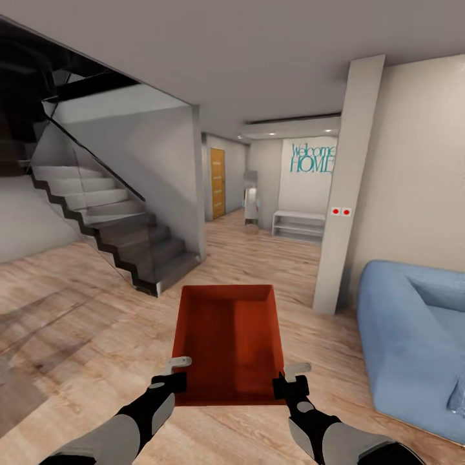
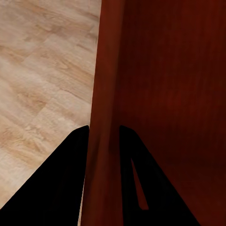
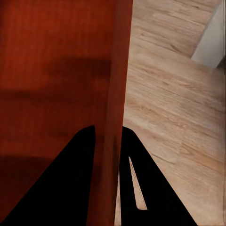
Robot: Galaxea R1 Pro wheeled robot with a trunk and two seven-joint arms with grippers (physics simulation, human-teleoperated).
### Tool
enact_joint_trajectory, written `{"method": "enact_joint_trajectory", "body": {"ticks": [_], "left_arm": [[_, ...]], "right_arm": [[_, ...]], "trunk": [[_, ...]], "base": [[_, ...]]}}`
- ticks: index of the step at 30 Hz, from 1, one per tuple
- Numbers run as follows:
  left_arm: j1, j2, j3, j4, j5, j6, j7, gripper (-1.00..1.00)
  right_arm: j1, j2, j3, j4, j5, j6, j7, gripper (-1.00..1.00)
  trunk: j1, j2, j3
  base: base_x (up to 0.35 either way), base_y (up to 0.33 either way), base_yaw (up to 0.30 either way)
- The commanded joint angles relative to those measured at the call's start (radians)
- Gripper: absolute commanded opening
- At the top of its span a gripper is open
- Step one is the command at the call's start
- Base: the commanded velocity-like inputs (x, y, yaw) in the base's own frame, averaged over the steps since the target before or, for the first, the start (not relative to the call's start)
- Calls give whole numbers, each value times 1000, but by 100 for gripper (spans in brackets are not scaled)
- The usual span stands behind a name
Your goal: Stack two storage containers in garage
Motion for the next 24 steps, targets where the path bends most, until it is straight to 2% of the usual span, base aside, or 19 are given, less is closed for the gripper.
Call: {"method": "enact_joint_trajectory", "body": {"ticks": [1, 24], "left_arm": [[0, 34, 10, 1, 9, 2, 28, -100], [0, 33, 10, 2, 8, 2, 28, -100]], "right_arm": [[-2, 1, -15, -2, -5, -21, -3, -100], [-2, 0, -15, -2, -5, -21, -4, -100]], "trunk": [[1, -1, -2], [1, -1, -2]], "base": [[322, 0, -174], [321, 0, -12]]}}
